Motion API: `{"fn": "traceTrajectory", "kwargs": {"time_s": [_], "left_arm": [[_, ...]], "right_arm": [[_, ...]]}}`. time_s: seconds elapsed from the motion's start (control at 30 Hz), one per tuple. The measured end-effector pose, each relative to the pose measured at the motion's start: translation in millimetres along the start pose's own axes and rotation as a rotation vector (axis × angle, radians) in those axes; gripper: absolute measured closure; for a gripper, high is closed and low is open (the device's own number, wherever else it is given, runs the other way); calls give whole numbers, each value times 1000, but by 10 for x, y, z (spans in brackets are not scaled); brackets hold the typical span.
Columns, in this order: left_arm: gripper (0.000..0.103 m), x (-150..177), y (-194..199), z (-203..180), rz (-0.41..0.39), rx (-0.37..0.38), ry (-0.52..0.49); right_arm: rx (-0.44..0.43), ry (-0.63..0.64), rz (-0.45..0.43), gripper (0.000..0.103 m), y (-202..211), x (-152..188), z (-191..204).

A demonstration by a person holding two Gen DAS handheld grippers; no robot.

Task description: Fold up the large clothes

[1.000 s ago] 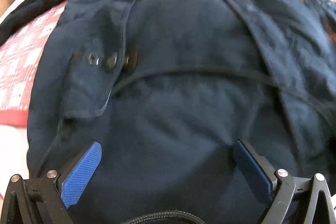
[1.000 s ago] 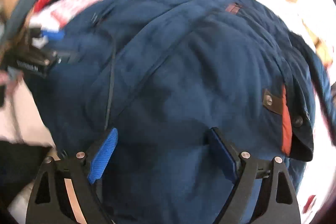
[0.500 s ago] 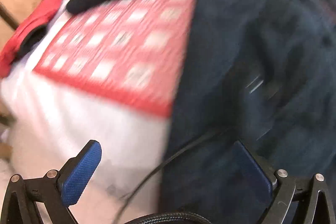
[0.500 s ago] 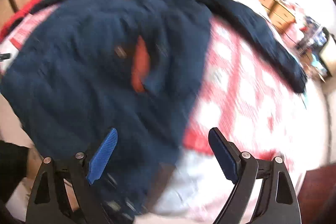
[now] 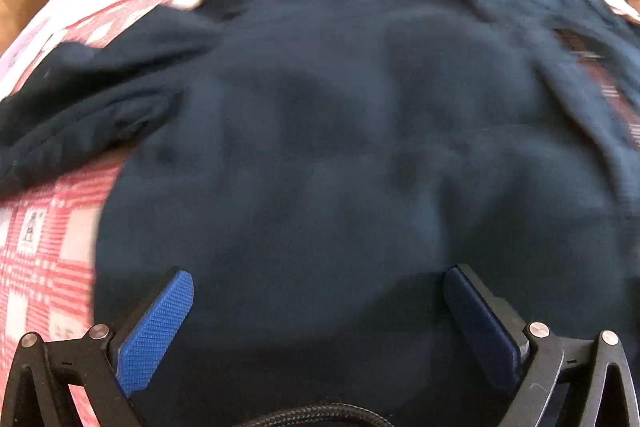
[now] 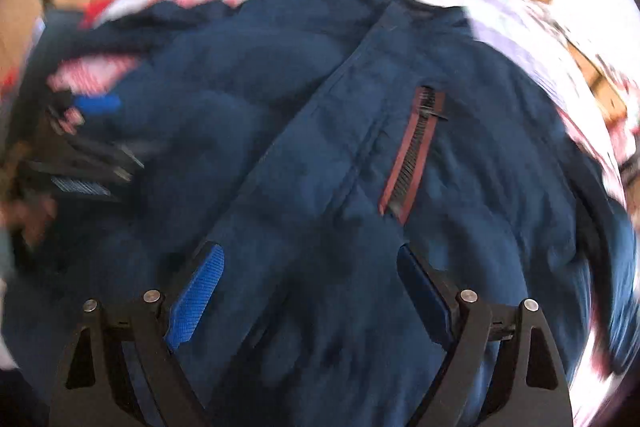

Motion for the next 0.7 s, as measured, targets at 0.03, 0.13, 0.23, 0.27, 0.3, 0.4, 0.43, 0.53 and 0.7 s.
{"fn": "traceTrajectory", "kwargs": {"time_s": [0.03, 0.13, 0.23, 0.27, 0.3, 0.4, 0.43, 0.53, 0.7], "left_arm": [[0, -26, -37, 76, -6, 5, 16], [0, 159, 81, 552, -36, -84, 84], [0, 183, 104, 889, -15, -145, 178], [0, 132, 85, 940, -16, -169, 187], [0, -7, 52, 950, -28, -200, 180], [0, -576, -148, 721, -78, -149, 147], [0, -775, -245, 597, -83, -123, 132], [0, -1305, -640, 186, -63, -30, 138], [0, -1638, -1297, -169, 4, -39, 107]], "right_arm": [[-29, -5, -12, 12, -26, 32, -121], [-25, -81, -46, 12, 60, 296, -712], [87, -188, -3, 12, 260, 558, -1526], [122, -192, 17, 12, 329, 612, -1702], [158, -183, 36, 12, 366, 618, -1805], [220, -138, 17, 12, 325, 326, -1904], [200, -148, -21, 12, 261, 133, -1872], [124, -152, -110, 11, -114, -521, -1574], [6, -57, -101, 11, -835, -1187, -983]]}}
Point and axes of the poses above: each gripper's, at about its wrist camera, not at the fingertips, and y roughly against the way its jaws point, z to its left, x to its underside, the point moved 2 cm from there along -y, roughly the way its jaws point, and after that the axes turned 10 degrees about -z, right-handed, at the moved point
